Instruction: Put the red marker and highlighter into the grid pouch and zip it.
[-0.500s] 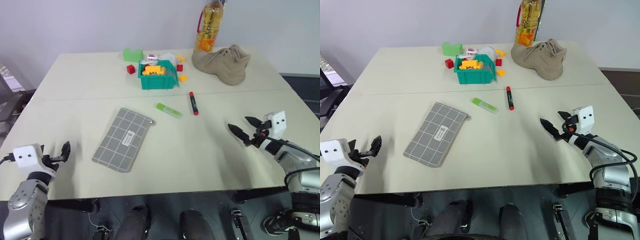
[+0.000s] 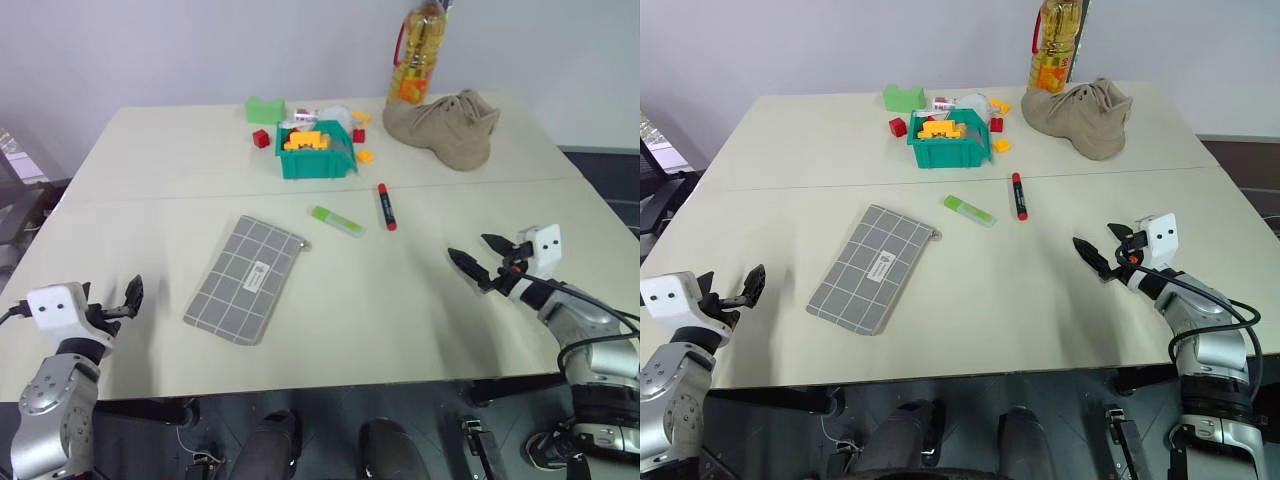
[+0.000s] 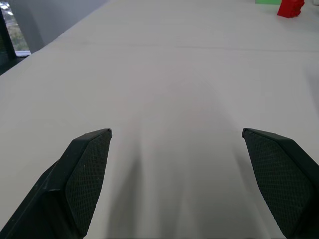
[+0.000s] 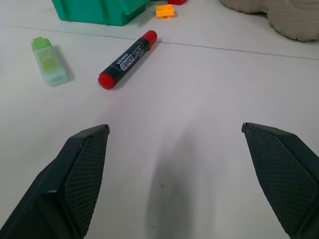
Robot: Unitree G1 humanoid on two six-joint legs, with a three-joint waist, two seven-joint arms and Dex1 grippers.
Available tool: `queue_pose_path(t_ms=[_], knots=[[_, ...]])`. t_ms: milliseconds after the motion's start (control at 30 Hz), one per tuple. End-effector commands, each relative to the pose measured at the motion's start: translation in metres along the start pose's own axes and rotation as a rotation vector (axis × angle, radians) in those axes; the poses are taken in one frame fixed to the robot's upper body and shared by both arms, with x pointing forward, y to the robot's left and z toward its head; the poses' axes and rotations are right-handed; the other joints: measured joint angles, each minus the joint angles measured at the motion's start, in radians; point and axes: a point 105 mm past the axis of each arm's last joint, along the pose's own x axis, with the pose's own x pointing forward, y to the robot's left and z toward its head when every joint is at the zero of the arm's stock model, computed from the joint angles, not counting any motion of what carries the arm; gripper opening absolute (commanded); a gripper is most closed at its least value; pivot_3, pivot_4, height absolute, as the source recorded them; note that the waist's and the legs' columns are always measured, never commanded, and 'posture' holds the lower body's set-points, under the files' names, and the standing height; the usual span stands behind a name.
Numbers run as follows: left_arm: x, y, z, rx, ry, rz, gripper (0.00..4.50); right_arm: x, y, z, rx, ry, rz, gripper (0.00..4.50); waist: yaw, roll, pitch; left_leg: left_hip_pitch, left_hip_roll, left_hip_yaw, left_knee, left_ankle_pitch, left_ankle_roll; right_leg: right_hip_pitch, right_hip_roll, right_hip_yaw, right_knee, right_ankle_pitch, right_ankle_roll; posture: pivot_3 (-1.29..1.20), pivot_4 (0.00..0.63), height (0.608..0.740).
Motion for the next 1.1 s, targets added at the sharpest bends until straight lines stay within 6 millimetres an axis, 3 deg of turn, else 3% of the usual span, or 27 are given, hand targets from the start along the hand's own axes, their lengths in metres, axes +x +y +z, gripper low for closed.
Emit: queue_pose_path(t_ms=[33, 200, 267, 300, 400, 500, 600, 767, 900, 1100], knots=[[-0.003, 0.001, 0.021, 0.032, -0.095, 0.001, 4.50, 0.008, 0.008, 0.020, -0.042, -0.068, 0.031, 4.42, 0.000, 0.000, 0.000, 0.000, 0.000, 0.000, 0.000, 0.000, 0.000, 0.000, 0.000, 0.000, 0.000, 0.000, 0.000, 0.00, 0.150, 0.740], [-0.010, -0.006, 0.032, 0.043, -0.147, -0.055, 4.50, 0.019, 0.024, 0.035, -0.044, -0.115, 0.099, 4.42, -0.001, 0.000, 0.000, 0.000, 0.000, 0.000, 0.000, 0.000, 0.000, 0.000, 0.000, 0.000, 0.000, 0.000, 0.000, 0.00, 0.150, 0.740], [-0.014, -0.012, 0.033, 0.052, -0.154, -0.106, 4.50, 0.023, 0.042, 0.041, -0.037, -0.138, 0.171, 4.42, 0.000, 0.000, 0.000, 0.000, 0.000, 0.000, 0.000, 0.000, 0.000, 0.000, 0.000, 0.000, 0.000, 0.000, 0.000, 0.00, 0.150, 0.740], [-0.017, -0.016, 0.034, 0.057, -0.154, -0.141, 4.50, 0.026, 0.055, 0.047, -0.027, -0.157, 0.218, 4.20, -0.001, 0.000, 0.000, 0.000, 0.000, 0.000, 0.000, 0.000, 0.000, 0.000, -0.001, 0.000, 0.000, 0.000, 0.000, 0.00, 0.150, 0.740], [-0.026, -0.026, 0.038, 0.075, -0.158, -0.244, 4.50, 0.034, 0.094, 0.058, -0.006, -0.189, 0.354, 3.24, -0.004, 0.000, 0.000, 0.000, 0.001, 0.000, -0.001, 0.000, 0.000, -0.001, -0.001, 0.000, -0.001, 0.000, 0.000, 0.00, 0.150, 0.740], [-0.033, -0.035, 0.040, 0.117, -0.149, -0.335, 4.50, 0.043, 0.124, 0.064, 0.002, -0.193, 0.431, 1.67, -0.003, 0.000, 0.000, 0.000, 0.001, -0.001, -0.001, 0.000, 0.000, -0.001, -0.001, 0.000, -0.001, 0.000, -0.001, 0.00, 0.150, 0.740], [-0.044, -0.049, 0.036, 0.188, -0.109, -0.459, 4.50, 0.064, 0.161, 0.057, -0.085, -0.130, 0.492, 0.11, -0.006, 0.000, 0.000, 0.000, 0.001, -0.001, -0.001, 0.000, 0.000, -0.001, -0.001, 0.000, -0.002, -0.002, -0.003, 0.00, 0.150, 0.740], [-0.060, -0.066, 0.020, 0.332, -0.024, -0.614, 4.50, 0.099, 0.195, 0.050, -0.111, -0.085, 0.483, 0.04, -0.007, 0.000, 0.000, 0.000, 0.001, -0.001, -0.003, 0.000, 0.000, -0.004, -0.001, 0.001, -0.003, -0.001, -0.004, 0.00, 0.150, 0.740], [-0.073, -0.078, 0.008, 0.473, 0.021, -0.730, 4.50, 0.127, 0.236, 0.040, -0.131, -0.009, 0.508, 0.04, -0.017, 0.000, 0.000, 0.000, 0.001, -0.001, -0.005, 0.000, -0.001, -0.006, -0.001, 0.000, -0.003, -0.001, -0.004, 0.00, 0.150, 0.740], [-0.084, -0.092, -0.003, 0.582, 0.029, -0.808, 4.50, 0.154, 0.243, 0.006, -0.079, 0.241, 0.436, 0.04, -0.026, 0.000, 0.000, 0.000, 0.000, -0.001, -0.007, 0.001, -0.002, -0.007, 0.001, 0.000, -0.003, 0.000, -0.002, 0.00, 0.150, 0.740]])
